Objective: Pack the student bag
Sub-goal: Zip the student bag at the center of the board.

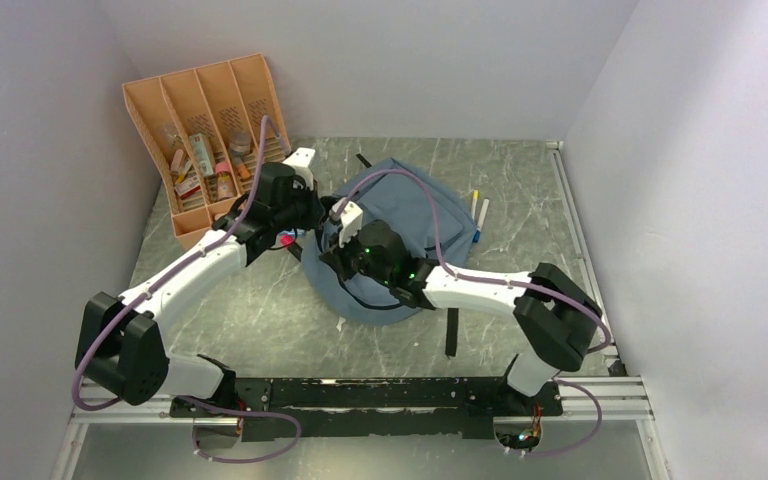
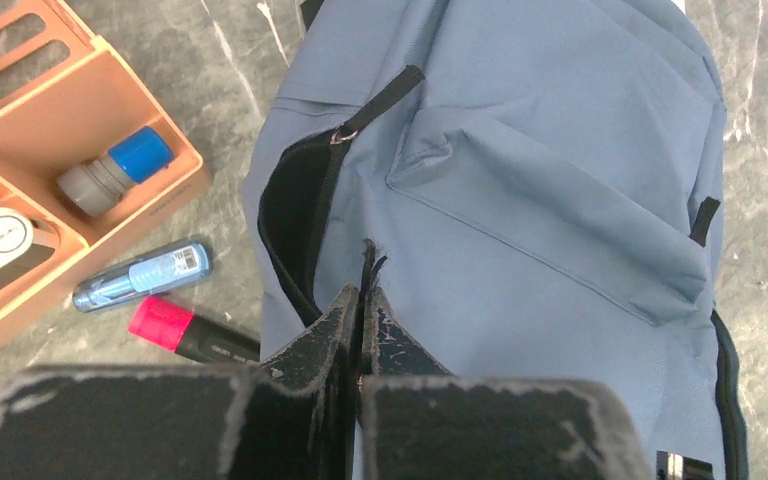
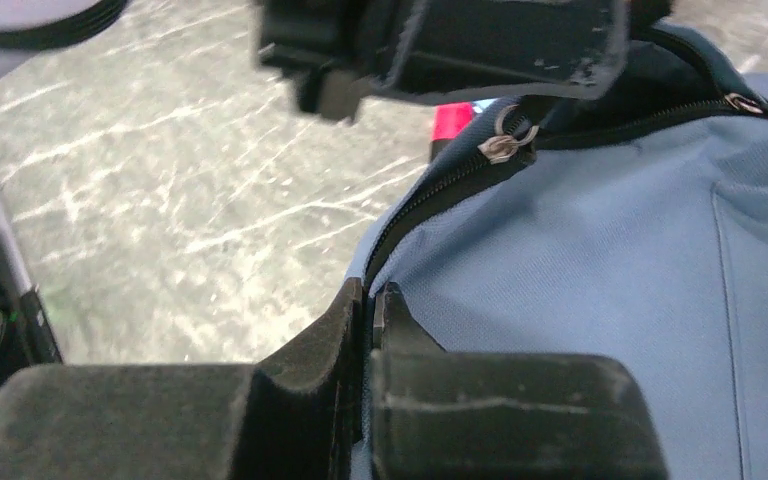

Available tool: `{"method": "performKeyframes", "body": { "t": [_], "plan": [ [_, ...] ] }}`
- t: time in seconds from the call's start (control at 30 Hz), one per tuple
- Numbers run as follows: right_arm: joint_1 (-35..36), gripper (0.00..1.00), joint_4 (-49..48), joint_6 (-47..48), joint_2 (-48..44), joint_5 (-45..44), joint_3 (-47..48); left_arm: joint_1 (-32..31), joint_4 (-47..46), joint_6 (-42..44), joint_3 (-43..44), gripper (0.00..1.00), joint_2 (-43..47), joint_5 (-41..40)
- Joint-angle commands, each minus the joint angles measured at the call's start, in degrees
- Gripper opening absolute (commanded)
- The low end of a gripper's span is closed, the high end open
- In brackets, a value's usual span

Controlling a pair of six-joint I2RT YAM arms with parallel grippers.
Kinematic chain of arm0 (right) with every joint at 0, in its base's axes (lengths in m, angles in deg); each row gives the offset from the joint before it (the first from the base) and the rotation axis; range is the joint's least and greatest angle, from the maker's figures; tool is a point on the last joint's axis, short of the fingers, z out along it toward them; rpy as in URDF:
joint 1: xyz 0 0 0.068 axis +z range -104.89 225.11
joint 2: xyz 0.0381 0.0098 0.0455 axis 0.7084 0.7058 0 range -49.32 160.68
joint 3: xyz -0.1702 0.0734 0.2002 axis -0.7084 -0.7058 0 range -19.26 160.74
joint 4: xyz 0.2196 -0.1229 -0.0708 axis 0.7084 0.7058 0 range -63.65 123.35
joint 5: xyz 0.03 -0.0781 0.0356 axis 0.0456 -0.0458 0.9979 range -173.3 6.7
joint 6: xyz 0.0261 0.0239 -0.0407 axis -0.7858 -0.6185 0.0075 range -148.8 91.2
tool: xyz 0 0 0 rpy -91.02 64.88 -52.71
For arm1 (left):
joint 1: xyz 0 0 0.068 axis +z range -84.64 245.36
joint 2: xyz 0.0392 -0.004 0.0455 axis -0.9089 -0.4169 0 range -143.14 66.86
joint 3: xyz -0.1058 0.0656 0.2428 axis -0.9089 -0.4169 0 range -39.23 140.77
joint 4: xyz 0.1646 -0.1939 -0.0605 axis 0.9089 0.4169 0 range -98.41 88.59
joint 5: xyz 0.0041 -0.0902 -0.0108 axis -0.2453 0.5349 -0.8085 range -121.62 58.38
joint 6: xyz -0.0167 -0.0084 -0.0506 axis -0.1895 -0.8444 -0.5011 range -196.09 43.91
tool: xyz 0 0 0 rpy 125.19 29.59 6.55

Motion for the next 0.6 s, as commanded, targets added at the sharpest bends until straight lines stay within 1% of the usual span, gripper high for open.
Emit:
{"method": "performKeyframes", "body": {
  "t": [0.0, 0.13, 0.3, 0.43, 0.57],
  "plan": [
    [1.28, 0.0, -0.14, 4.57, -4.14, 16.65, -3.43, 0.41, -4.81, -0.14, 0.85, 0.05, 1.2, 1.16],
    [1.25, 0.0, 4.98, 9.2, -6.95, 24.29, -4.84, 0.41, -4.68, -0.17, 0.8, 0.05, 1.16, 0.75],
    [1.25, 0.0, 12.79, 14.64, -10.8, 30.72, -5.86, 0.44, -4.47, -0.18, 0.84, 0.05, 1.01, 0.0],
    [1.28, 0.0, 20.42, 18.38, -13.45, 37.26, -5.85, 0.42, -4.4, -0.24, 0.84, 0.05, 0.77, -0.16],
    [1.34, 0.0, 30.64, 22.43, -14.61, 42.24, -4.36, 0.41, -4.34, -0.18, 0.85, 0.05, 0.59, -0.16]
  ]
}}
